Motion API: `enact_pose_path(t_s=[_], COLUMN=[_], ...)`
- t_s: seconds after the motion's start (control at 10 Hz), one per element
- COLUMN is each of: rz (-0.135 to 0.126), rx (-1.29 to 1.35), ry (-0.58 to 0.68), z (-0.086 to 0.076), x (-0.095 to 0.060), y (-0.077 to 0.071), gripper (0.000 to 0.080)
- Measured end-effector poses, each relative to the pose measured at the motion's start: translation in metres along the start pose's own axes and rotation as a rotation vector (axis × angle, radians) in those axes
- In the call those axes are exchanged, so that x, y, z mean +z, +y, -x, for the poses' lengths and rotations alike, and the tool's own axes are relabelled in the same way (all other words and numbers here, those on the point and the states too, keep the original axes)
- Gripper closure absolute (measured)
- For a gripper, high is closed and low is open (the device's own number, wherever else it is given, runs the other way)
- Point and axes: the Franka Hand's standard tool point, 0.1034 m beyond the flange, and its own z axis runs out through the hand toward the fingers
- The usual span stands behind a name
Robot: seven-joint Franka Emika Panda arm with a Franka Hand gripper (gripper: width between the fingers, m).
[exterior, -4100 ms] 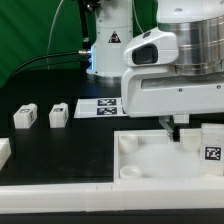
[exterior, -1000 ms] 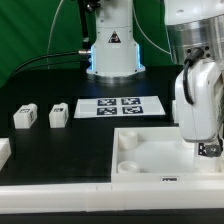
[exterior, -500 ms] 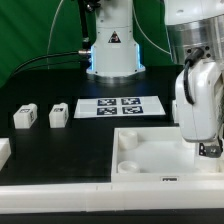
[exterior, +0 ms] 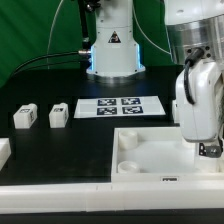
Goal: Assemble one leg
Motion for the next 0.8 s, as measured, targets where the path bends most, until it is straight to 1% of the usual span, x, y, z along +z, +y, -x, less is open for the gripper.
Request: enact_pose_path(t_s=[0.2, 0.3, 0.4, 0.5, 0.6, 0.7, 0.8], rz=[0.0, 0.004, 0.015, 0.015, 0.026, 0.046, 0.049], rx=[-0.009, -0.167, -0.307, -0.388, -0.526, -0.614, -0.754], ry=[0.0, 0.003, 0.003, 0.002, 0.001, -0.004, -0.004], z=[0.0, -0.004, -0.008, -0.009, -0.011, -0.012, -0.013], x=[0.0, 0.0, 0.0, -0.001, -0.001, -0.001, -0.001], y=[0.0, -0.001, -0.002, -0.003, -0.002, 0.0, 0.0], gripper=[0.0151, 0.0151, 0.0151, 0.0151, 0.0151, 0.0151, 0.0151])
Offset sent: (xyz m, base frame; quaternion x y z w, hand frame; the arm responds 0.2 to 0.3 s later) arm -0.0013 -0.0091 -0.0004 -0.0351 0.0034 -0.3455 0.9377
